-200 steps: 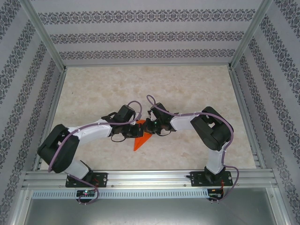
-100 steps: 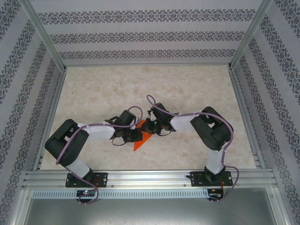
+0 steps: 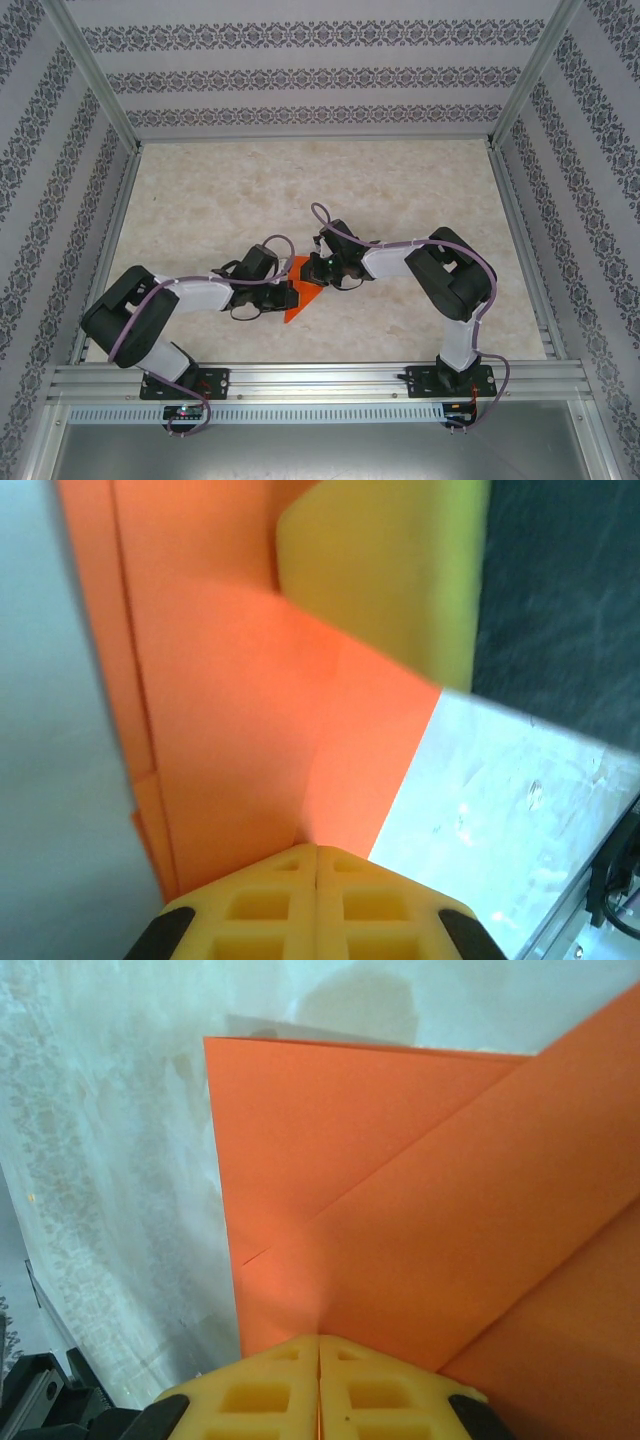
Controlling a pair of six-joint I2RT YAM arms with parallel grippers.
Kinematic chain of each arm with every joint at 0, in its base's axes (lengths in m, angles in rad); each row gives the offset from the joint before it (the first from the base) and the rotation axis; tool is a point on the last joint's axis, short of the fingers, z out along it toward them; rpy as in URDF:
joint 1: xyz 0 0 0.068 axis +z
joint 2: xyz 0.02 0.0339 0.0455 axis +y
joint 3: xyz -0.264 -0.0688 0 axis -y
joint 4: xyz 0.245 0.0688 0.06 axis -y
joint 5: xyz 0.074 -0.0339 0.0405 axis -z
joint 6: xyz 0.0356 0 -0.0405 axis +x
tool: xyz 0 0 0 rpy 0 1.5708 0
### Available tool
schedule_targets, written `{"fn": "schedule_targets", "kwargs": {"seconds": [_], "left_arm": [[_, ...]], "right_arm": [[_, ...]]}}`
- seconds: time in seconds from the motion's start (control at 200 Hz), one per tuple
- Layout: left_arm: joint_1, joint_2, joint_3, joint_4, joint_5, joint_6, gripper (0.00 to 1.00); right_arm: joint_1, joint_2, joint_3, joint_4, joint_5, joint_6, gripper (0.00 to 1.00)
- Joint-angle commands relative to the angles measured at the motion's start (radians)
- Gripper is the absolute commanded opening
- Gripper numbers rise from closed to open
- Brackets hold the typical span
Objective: Fold a paper plane with a square sheet of paper (pick it up from the middle)
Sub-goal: Fourth fold the wing at the center of the table.
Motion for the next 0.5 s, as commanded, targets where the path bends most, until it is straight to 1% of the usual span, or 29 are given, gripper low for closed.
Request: {"fn": "schedule_targets", "kwargs": {"seconds": [0.0,0.145,0.22,0.375,0.495], "left_arm": [[-0.002,-0.036,-0.072,-0.204,0.031,-0.022,0.03],[-0.002,-0.109,-0.118,-0.223,0.025,-0.039,0.06],[-0.003,-0.119,-0.124,-0.262,0.001,-0.020,0.06],[-0.002,-0.108,-0.136,-0.267,0.022,-0.026,0.04],[-0.003,-0.142,-0.130,-0.323,-0.001,-0.017,0.04]], "right_arm": [[-0.003,0.085,-0.026,-0.119,0.144,-0.032,0.08],[-0.005,0.088,-0.031,-0.113,0.150,-0.026,0.08],[-0.007,0.088,-0.029,-0.112,0.151,-0.026,0.08],[-0.005,0.090,-0.018,-0.125,0.150,-0.034,0.08],[-0.006,0.088,-0.016,-0.129,0.151,-0.034,0.08]]}}
